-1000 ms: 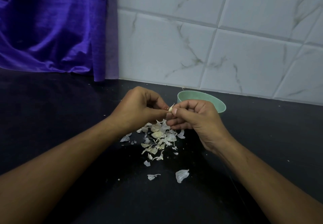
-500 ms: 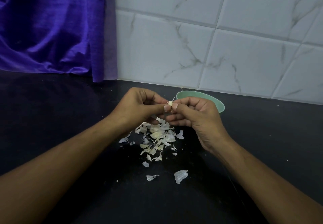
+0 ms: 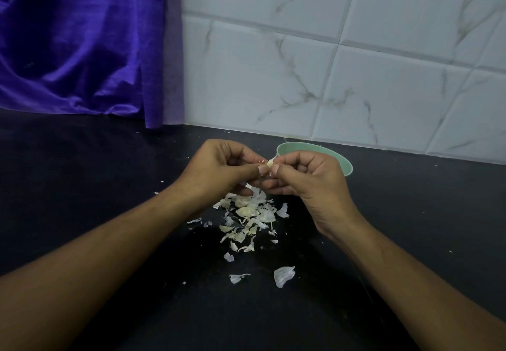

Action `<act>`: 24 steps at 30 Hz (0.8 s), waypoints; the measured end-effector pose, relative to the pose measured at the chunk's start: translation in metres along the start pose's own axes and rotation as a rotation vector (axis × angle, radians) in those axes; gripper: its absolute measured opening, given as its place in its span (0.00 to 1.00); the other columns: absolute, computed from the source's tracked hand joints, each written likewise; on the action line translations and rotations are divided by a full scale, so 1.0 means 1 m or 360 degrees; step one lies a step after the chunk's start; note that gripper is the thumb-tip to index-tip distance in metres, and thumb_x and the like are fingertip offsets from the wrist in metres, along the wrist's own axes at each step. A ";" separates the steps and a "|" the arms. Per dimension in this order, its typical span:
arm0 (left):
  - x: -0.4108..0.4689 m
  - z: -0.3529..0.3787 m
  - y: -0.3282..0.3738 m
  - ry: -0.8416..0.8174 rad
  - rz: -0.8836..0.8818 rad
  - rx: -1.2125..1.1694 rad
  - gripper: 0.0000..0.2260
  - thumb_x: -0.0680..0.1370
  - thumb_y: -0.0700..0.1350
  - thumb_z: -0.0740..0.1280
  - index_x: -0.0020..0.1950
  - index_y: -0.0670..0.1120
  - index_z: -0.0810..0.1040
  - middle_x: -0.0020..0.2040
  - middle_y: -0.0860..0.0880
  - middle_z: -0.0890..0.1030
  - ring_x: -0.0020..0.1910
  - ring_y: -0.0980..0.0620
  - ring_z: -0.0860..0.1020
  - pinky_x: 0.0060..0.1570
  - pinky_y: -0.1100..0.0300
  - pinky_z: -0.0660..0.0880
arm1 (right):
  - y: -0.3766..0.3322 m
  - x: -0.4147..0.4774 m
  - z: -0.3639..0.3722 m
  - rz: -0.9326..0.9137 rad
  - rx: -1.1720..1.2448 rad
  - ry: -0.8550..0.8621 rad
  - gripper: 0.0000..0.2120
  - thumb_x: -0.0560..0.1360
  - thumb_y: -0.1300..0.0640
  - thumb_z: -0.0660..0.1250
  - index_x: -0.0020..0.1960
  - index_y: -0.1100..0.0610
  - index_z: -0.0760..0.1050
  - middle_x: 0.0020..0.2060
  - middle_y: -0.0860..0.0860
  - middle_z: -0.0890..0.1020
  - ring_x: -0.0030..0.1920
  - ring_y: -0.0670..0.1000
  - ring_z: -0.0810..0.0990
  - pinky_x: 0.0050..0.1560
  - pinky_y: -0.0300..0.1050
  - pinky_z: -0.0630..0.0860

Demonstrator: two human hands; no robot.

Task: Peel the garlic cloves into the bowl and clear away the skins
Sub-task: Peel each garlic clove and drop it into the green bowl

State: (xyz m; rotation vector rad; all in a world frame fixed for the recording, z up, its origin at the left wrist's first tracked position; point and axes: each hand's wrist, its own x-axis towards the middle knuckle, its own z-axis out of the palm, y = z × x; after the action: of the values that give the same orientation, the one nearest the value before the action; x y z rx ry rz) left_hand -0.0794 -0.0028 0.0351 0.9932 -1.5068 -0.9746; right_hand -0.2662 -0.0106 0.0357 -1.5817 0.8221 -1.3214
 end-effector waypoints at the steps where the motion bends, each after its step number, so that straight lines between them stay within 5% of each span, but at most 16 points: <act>1: 0.000 0.000 0.000 0.0002 0.0004 0.0001 0.04 0.76 0.38 0.75 0.50 0.39 0.85 0.39 0.44 0.87 0.36 0.54 0.85 0.36 0.60 0.83 | 0.000 0.000 0.000 -0.0001 -0.0002 0.0004 0.05 0.78 0.71 0.69 0.46 0.64 0.82 0.42 0.60 0.88 0.44 0.65 0.87 0.51 0.60 0.85; 5: 0.000 0.002 -0.001 0.0060 0.0069 0.0082 0.05 0.76 0.40 0.76 0.50 0.41 0.85 0.40 0.43 0.87 0.37 0.52 0.84 0.40 0.51 0.84 | 0.002 0.002 0.001 -0.0039 -0.0015 0.0024 0.07 0.78 0.71 0.69 0.45 0.63 0.83 0.43 0.60 0.88 0.45 0.69 0.86 0.50 0.60 0.85; 9: 0.000 0.005 -0.001 0.0133 0.0152 0.0157 0.05 0.76 0.43 0.78 0.49 0.44 0.86 0.41 0.42 0.87 0.37 0.49 0.84 0.43 0.44 0.83 | 0.003 0.003 0.001 -0.0118 -0.0071 0.0067 0.06 0.78 0.70 0.70 0.46 0.63 0.83 0.40 0.59 0.87 0.38 0.57 0.87 0.42 0.48 0.86; 14: -0.001 0.006 -0.001 0.0151 0.0166 0.0205 0.06 0.76 0.46 0.77 0.48 0.44 0.86 0.40 0.45 0.87 0.38 0.47 0.85 0.43 0.45 0.84 | 0.007 0.004 0.001 -0.0200 -0.0195 0.0082 0.05 0.77 0.69 0.71 0.46 0.62 0.83 0.37 0.60 0.87 0.40 0.60 0.88 0.45 0.54 0.86; 18: 0.000 0.007 0.000 0.0158 0.0140 0.0175 0.06 0.77 0.46 0.76 0.47 0.44 0.86 0.41 0.45 0.87 0.39 0.46 0.85 0.45 0.41 0.85 | 0.008 0.003 0.000 -0.0301 -0.0362 0.0067 0.01 0.78 0.63 0.73 0.47 0.60 0.84 0.37 0.55 0.86 0.38 0.51 0.85 0.43 0.50 0.84; 24: -0.001 0.007 -0.001 0.0115 0.0074 0.0090 0.06 0.80 0.45 0.73 0.49 0.43 0.85 0.43 0.44 0.87 0.40 0.49 0.85 0.43 0.47 0.85 | 0.008 0.004 0.000 -0.0232 -0.0300 0.0066 0.03 0.78 0.62 0.73 0.47 0.61 0.82 0.36 0.53 0.86 0.34 0.52 0.83 0.38 0.46 0.82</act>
State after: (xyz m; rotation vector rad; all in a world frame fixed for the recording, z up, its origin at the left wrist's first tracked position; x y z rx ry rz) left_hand -0.0864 -0.0016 0.0325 1.0188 -1.4977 -0.8582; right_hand -0.2650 -0.0174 0.0296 -1.7955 0.8928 -1.4176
